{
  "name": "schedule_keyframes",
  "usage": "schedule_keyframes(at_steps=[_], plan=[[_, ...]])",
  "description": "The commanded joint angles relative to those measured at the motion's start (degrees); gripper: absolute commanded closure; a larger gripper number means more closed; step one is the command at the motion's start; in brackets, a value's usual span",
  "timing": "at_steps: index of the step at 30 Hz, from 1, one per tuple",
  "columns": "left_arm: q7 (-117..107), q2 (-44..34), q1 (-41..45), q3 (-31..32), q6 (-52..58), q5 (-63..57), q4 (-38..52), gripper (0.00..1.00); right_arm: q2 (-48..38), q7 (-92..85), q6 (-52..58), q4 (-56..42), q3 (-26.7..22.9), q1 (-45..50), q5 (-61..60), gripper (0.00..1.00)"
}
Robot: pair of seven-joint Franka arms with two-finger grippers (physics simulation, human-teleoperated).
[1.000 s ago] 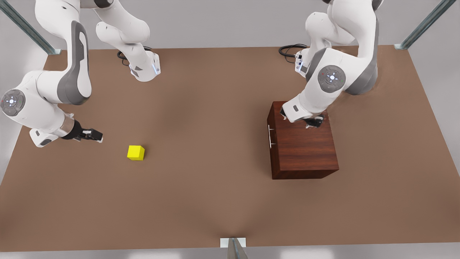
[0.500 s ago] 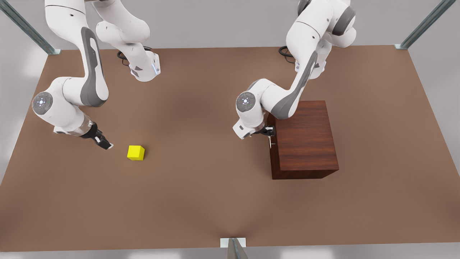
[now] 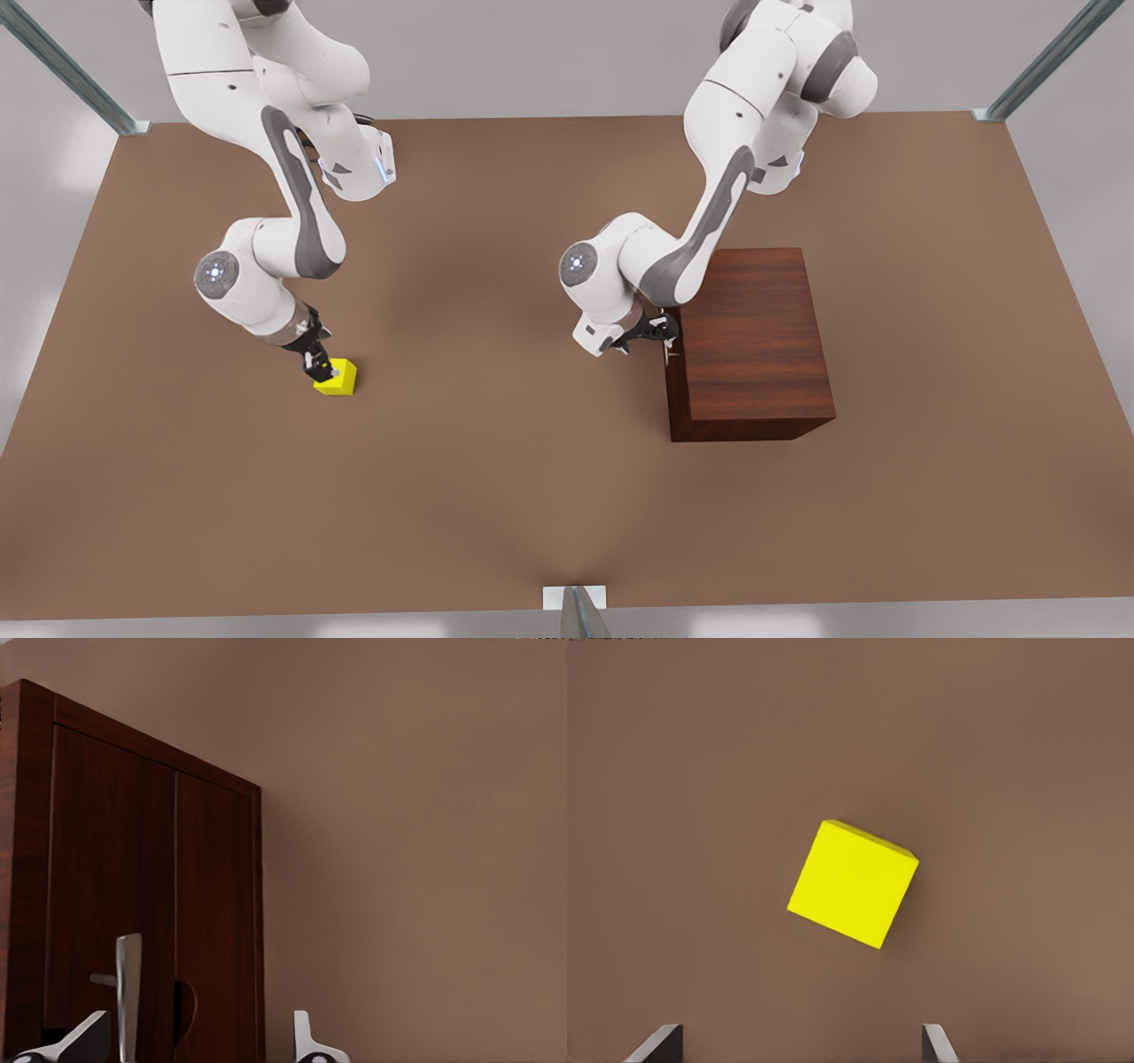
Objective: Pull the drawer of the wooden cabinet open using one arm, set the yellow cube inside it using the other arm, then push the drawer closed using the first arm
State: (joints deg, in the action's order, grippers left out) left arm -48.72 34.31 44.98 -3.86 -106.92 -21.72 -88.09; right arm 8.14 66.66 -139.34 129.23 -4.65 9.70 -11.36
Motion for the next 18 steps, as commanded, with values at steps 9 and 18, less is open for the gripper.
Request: schedule_keyframes(at_steps=[9, 18], plan=[[-13.9, 1.4, 0.6, 0.2, -4.0, -0.1, 1.0, 0.00, 6.0, 21.8, -3.7, 0.0, 0.0, -0.1, -0.4, 0.00], [-15.0, 3.0, 1.2, 0.3, -8.1, 2.1, 2.7, 0.00, 10.1, 21.8, -3.6, -2.2, -0.3, -0.1, -0.4, 0.00]])
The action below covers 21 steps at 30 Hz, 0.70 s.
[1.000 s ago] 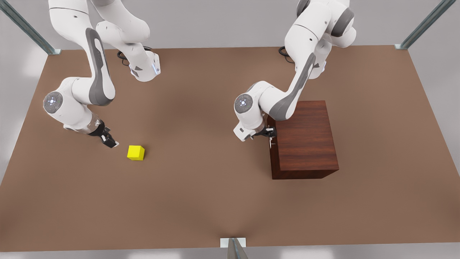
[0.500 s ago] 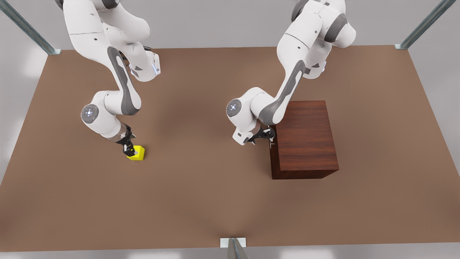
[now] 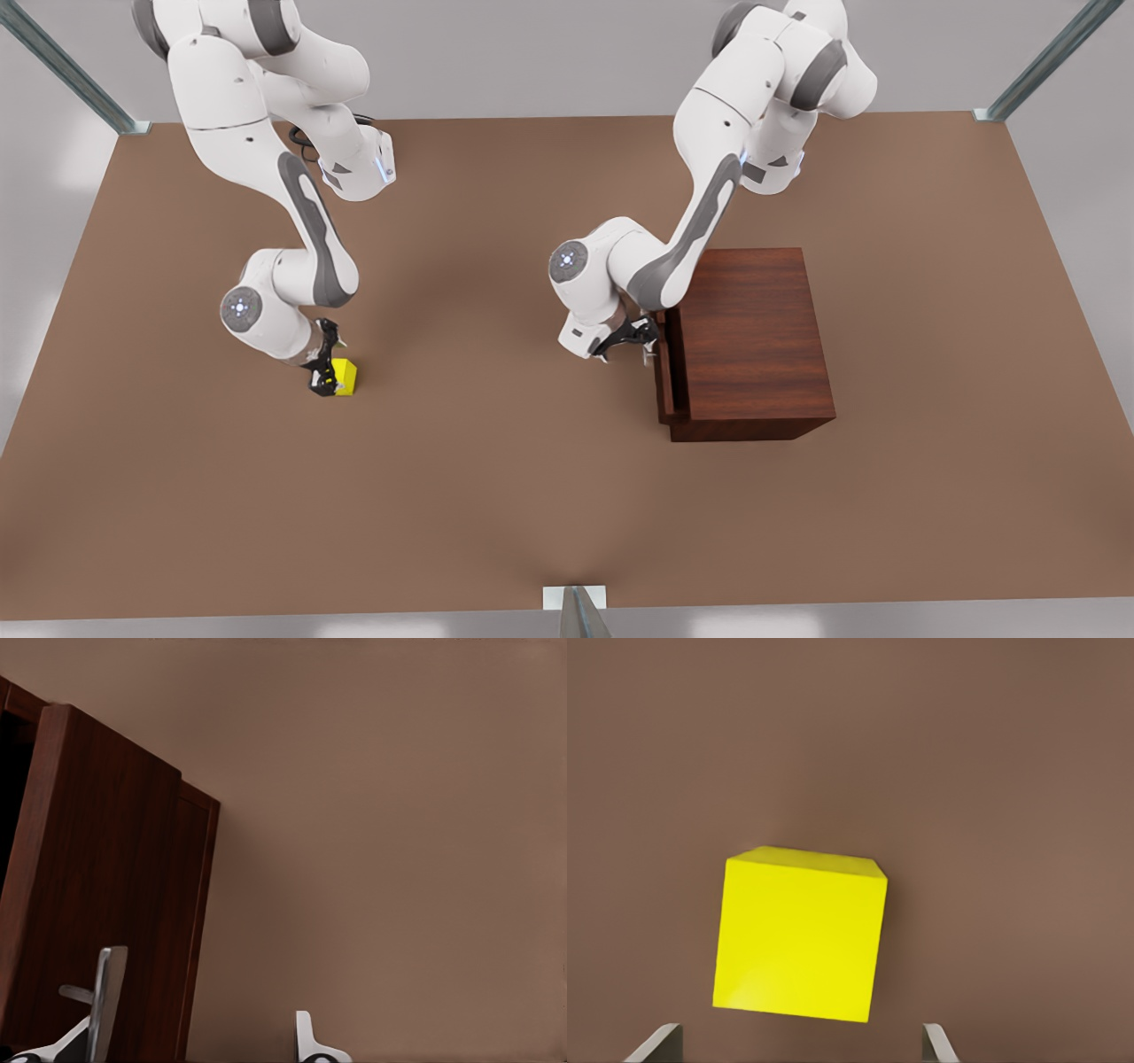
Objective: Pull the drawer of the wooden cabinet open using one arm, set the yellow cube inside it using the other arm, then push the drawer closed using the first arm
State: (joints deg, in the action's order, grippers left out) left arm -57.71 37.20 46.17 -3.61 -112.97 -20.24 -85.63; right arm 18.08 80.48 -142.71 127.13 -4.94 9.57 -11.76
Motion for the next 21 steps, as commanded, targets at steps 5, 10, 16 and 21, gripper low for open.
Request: schedule_keyframes(at_steps=[5, 10, 16, 21], plan=[[-5.8, 0.7, 1.1, 0.0, -2.1, 0.4, 1.3, 0.00, 1.7, 7.9, -0.3, -1.5, -0.3, -0.3, 0.0, 0.00], [-5.6, 0.7, 2.0, 0.0, -1.4, 0.2, 2.7, 0.00, 3.1, 7.9, -0.4, -2.9, -0.4, -0.8, 0.1, 0.00], [-5.7, 1.0, 2.8, 0.0, -1.2, 0.2, 3.9, 0.00, 4.4, 7.5, -2.6, -2.4, -0.5, -1.2, 1.2, 0.00], [-6.0, 1.8, 3.4, 0.0, -1.8, 0.3, 4.8, 0.00, 4.9, 7.4, -4.2, -1.2, -0.5, -1.2, 1.7, 0.00]])
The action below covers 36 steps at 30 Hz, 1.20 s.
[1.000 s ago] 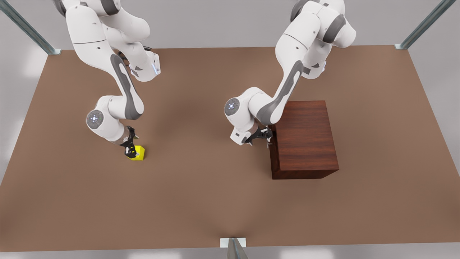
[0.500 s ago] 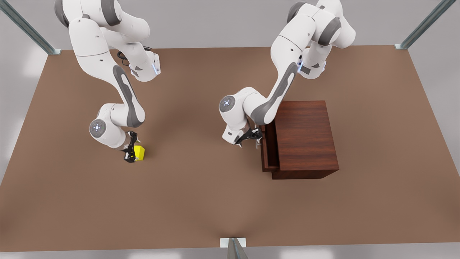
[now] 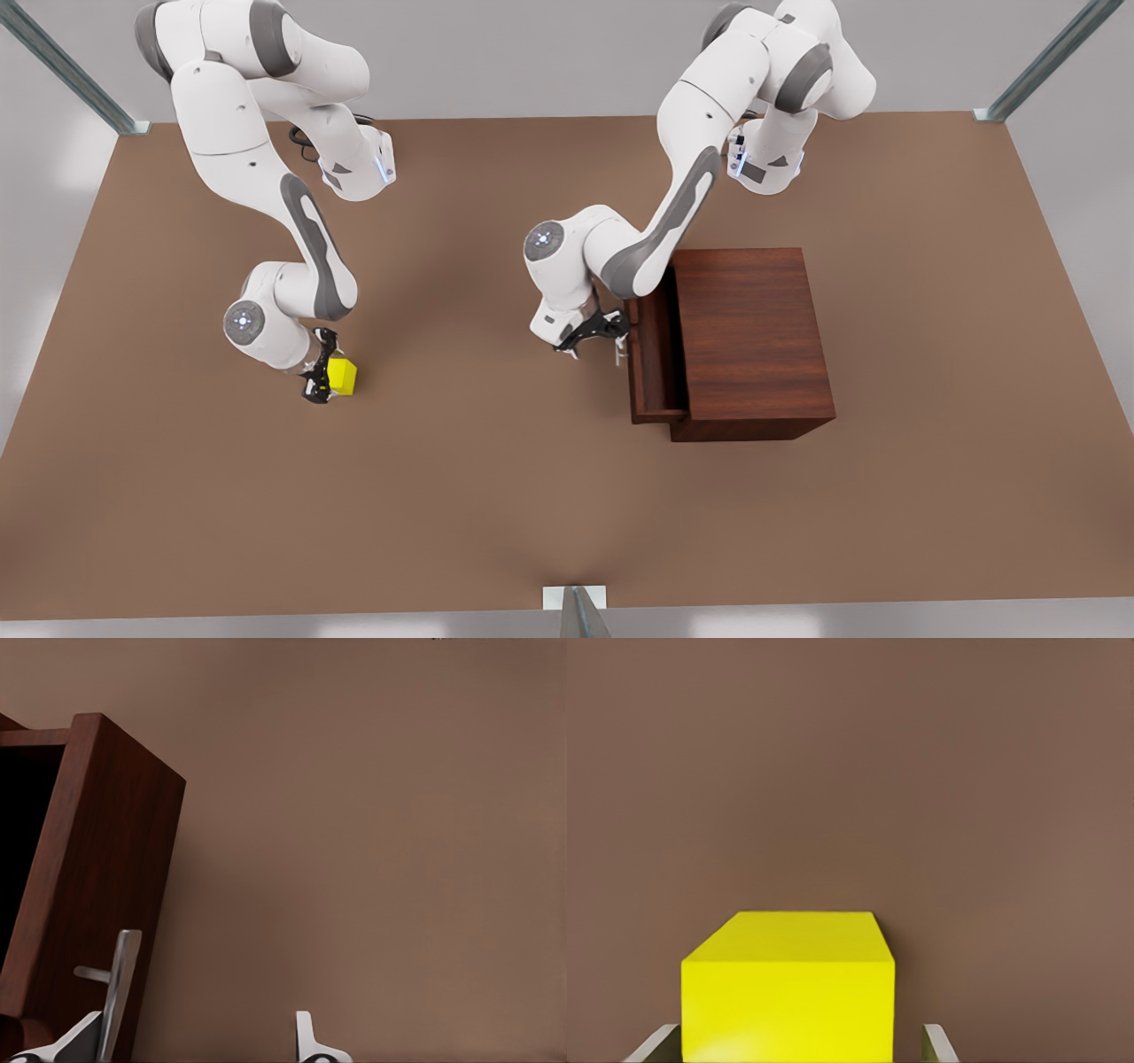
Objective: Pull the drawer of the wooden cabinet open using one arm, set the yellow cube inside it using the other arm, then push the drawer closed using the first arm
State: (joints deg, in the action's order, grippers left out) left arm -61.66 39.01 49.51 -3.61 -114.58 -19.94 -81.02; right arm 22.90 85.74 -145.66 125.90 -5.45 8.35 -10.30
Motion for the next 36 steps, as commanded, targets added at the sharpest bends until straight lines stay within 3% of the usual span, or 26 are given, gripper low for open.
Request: schedule_keyframes(at_steps=[1, 15, 19, 20, 24, 28, 29, 30, 32, 34, 35, 36], plan=[[-2.1, 0.0, 0.2, 0.0, -0.2, 0.0, 0.3, 0.00, 0.3, 2.1, -1.7, 0.0, 0.0, 0.0, 0.2, 0.00], [-2.2, 0.1, 2.3, 0.0, -0.6, 0.0, 1.2, 0.00, 1.5, 2.3, -4.1, 0.8, 0.0, 0.1, 0.2, 0.00], [-2.3, 0.4, 2.5, 0.0, -2.7, 0.1, 1.2, 0.00, 1.6, 2.6, -4.5, 0.8, 0.0, 0.1, 0.2, 0.18], [-2.3, 0.4, 2.5, 0.0, -2.8, 0.2, 1.2, 0.00, 1.6, 2.9, -4.5, 0.8, 0.0, 0.0, 0.2, 0.29], [0.0, -0.7, 3.0, -0.1, -2.4, 0.2, 1.2, 0.00, 1.4, 3.1, -4.4, 0.8, -0.1, 0.0, 0.2, 0.32], [6.8, -7.9, 3.0, 2.7, 13.8, 0.4, 1.3, 0.00, -0.2, 3.2, -3.3, 0.8, -0.1, 0.0, 0.1, 0.33], [11.9, -12.4, 1.5, 1.9, 18.8, 3.7, 1.2, 0.00, -0.6, 3.2, -3.0, 0.8, -0.1, 0.0, 0.1, 0.33], [23.0, -20.1, -7.7, 1.7, 26.4, 10.2, 0.5, 0.00, -2.0, 3.2, -1.2, 0.8, -0.1, 0.0, 0.1, 0.33], [47.0, -24.5, -26.4, 1.7, 32.2, 15.5, 0.2, 0.00, -5.1, 5.1, 1.4, 0.3, -0.1, 0.0, 0.0, 0.33], [59.8, -27.4, -36.4, 1.7, 27.2, 18.7, -3.5, 0.00, -7.0, 6.2, 6.6, -1.2, 0.3, 0.5, -0.2, 0.33], [60.8, -32.3, -38.5, 1.5, 18.3, 19.1, -13.3, 0.00, -7.8, 8.1, 10.2, -3.1, 0.5, 1.0, -0.1, 0.33], [61.6, -30.1, -38.7, 1.7, 18.9, 19.3, -9.3, 0.00, -8.0, 9.7, 12.9, -4.7, 0.4, 2.0, -0.1, 0.33]])
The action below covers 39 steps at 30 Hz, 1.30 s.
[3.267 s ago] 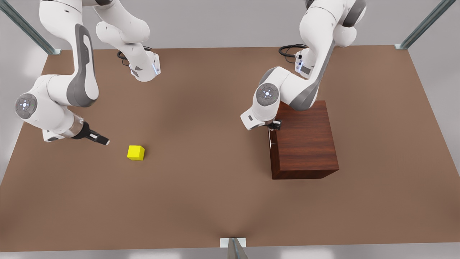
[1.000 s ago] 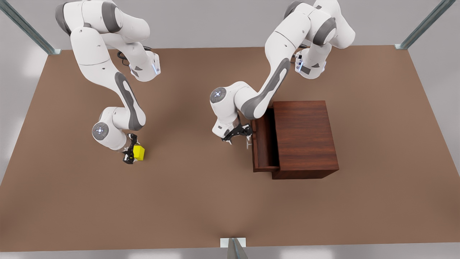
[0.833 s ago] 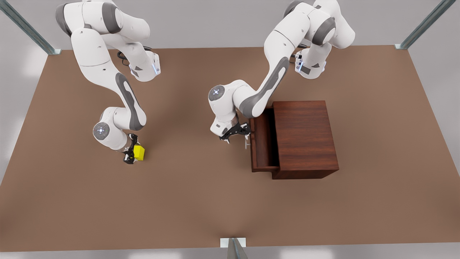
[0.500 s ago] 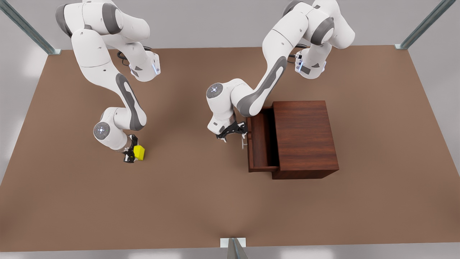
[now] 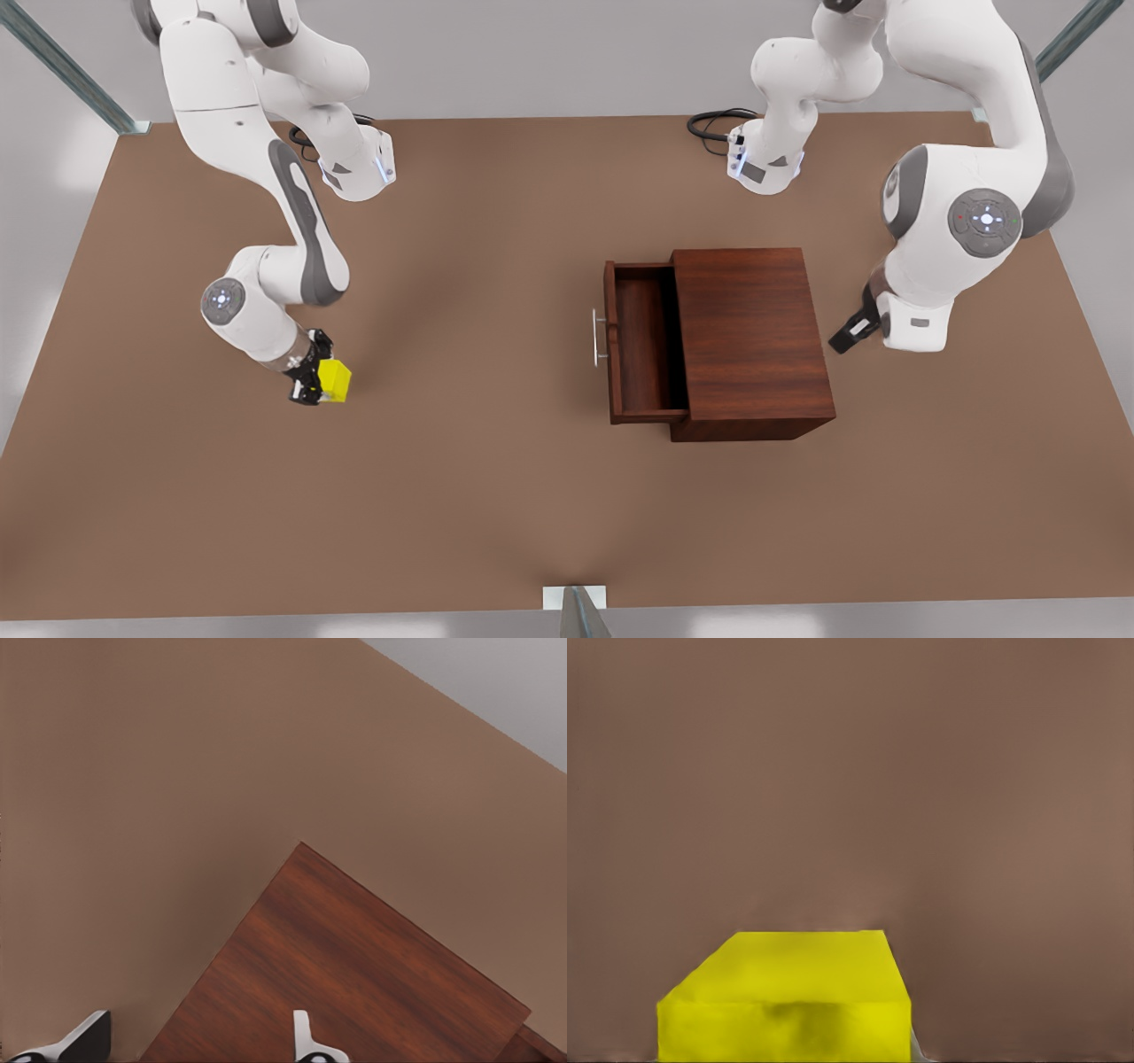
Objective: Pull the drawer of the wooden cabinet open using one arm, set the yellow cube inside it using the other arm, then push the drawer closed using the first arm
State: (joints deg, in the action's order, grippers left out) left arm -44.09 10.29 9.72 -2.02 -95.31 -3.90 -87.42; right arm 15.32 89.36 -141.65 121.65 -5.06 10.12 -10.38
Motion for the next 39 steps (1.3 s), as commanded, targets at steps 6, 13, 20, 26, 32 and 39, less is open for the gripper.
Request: schedule_keyframes(at_steps=[6, 13, 20, 26, 32, 39], plan=[[53.9, 4.0, -2.4, -0.4, 8.3, 3.9, 6.6, 0.00, -0.5, 16.9, 28.9, -13.8, 0.1, 7.5, 0.7, 0.33], [52.6, 4.9, -3.7, -0.9, 6.1, 4.6, 5.1, 0.00, 4.1, 28.9, 43.9, -28.2, -0.1, 17.5, 1.0, 0.33], [49.1, 4.5, -3.1, -0.4, 6.3, 4.5, 4.9, 0.00, 11.5, 37.9, 49.1, -43.2, -0.2, 25.4, 1.0, 0.35], [49.1, 4.4, -3.1, -0.4, 6.3, 4.6, 4.8, 0.00, 22.8, 48.2, 52.0, -58.7, -0.3, 31.1, 1.2, 0.35], [48.9, 4.4, -3.1, -0.4, 6.5, 4.9, 4.9, 0.00, 27.2, 56.2, 50.5, -65.5, -0.6, 34.4, -3.8, 0.35], [48.8, 4.3, -3.1, -0.4, 6.6, 4.7, 4.8, 0.00, 31.8, 57.7, 41.8, -70.1, 1.5, 38.4, -3.8, 0.35]])
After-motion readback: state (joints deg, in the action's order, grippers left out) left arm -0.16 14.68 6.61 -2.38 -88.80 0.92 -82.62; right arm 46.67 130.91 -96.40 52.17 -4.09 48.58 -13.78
